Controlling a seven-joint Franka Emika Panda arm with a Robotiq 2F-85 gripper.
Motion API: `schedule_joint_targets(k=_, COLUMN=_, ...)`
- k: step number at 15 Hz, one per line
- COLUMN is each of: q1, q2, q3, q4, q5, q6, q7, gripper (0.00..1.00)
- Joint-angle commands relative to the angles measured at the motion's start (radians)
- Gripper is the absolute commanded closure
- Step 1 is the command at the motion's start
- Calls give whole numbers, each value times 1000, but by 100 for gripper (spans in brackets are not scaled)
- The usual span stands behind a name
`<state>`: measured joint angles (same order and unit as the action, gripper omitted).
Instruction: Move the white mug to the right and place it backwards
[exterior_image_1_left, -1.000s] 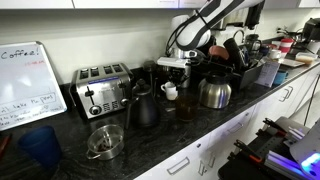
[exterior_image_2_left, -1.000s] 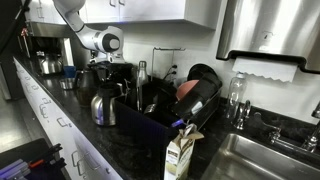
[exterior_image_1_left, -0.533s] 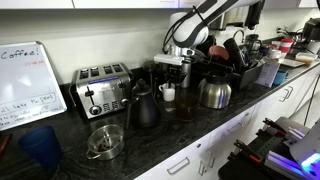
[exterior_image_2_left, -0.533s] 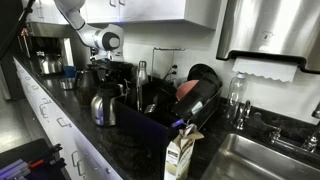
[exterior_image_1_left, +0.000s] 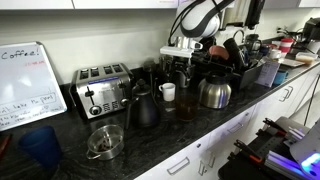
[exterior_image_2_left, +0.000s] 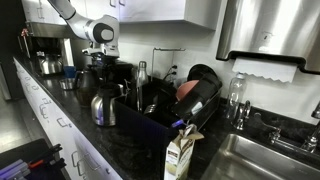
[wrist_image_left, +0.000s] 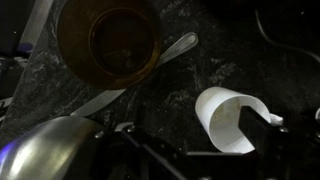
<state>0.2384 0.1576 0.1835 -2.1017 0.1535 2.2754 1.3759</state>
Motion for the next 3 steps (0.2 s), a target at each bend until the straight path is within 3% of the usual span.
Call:
schedule_joint_targets(k=1, q1=3, q2=5, q3=-4, q4=3, q5=1, q6=-2, q7=-1, gripper=1)
schedule_joint_targets(k=3, q1=3, q2=12, q3=-4, q4=4, q5=1, q6=-1, q7=-1, gripper=0)
